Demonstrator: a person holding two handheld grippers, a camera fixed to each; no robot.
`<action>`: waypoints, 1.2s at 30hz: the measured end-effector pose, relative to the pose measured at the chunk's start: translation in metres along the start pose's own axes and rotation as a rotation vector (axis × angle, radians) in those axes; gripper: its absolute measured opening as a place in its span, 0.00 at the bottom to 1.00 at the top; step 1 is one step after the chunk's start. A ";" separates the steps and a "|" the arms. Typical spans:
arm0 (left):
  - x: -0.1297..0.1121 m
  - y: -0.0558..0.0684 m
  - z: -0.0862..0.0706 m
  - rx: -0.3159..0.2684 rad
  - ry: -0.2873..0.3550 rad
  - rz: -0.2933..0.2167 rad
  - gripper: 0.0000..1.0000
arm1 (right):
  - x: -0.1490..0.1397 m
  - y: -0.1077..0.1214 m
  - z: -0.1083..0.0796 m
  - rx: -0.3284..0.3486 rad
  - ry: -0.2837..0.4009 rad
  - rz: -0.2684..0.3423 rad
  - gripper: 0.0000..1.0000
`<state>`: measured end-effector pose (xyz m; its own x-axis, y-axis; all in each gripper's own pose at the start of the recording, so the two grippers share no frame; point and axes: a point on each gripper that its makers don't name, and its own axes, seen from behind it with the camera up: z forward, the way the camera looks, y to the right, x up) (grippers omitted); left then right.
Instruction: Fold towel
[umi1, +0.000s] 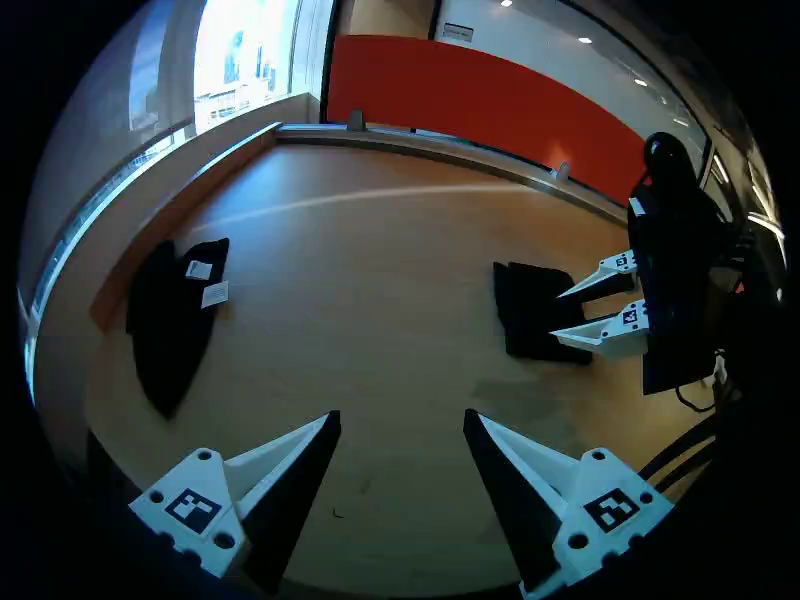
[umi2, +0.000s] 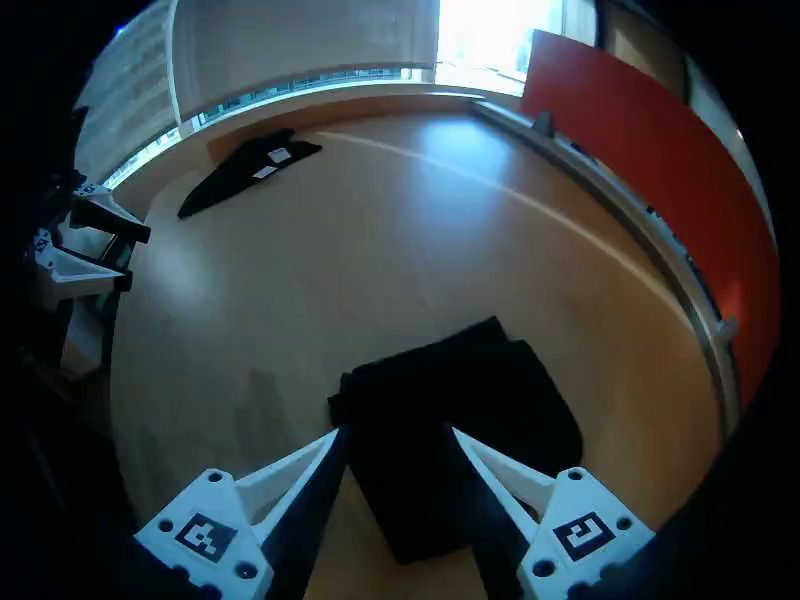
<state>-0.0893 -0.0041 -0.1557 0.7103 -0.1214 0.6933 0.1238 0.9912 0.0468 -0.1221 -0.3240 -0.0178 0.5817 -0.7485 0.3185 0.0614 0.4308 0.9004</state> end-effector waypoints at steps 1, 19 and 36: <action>0.000 0.000 0.000 0.000 0.000 0.001 0.91 | -0.001 0.000 -0.001 -0.002 0.000 0.002 0.68; -0.001 0.006 0.004 -0.009 -0.005 0.006 0.91 | -0.069 0.004 -0.025 -0.060 -0.059 0.092 0.68; -0.002 0.014 0.004 -0.023 -0.005 0.014 0.91 | -0.093 0.004 -0.023 -0.079 -0.081 0.139 0.66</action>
<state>-0.0914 0.0102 -0.1538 0.7087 -0.1074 0.6973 0.1302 0.9913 0.0204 -0.1574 -0.2408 -0.0506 0.5219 -0.7159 0.4638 0.0503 0.5686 0.8211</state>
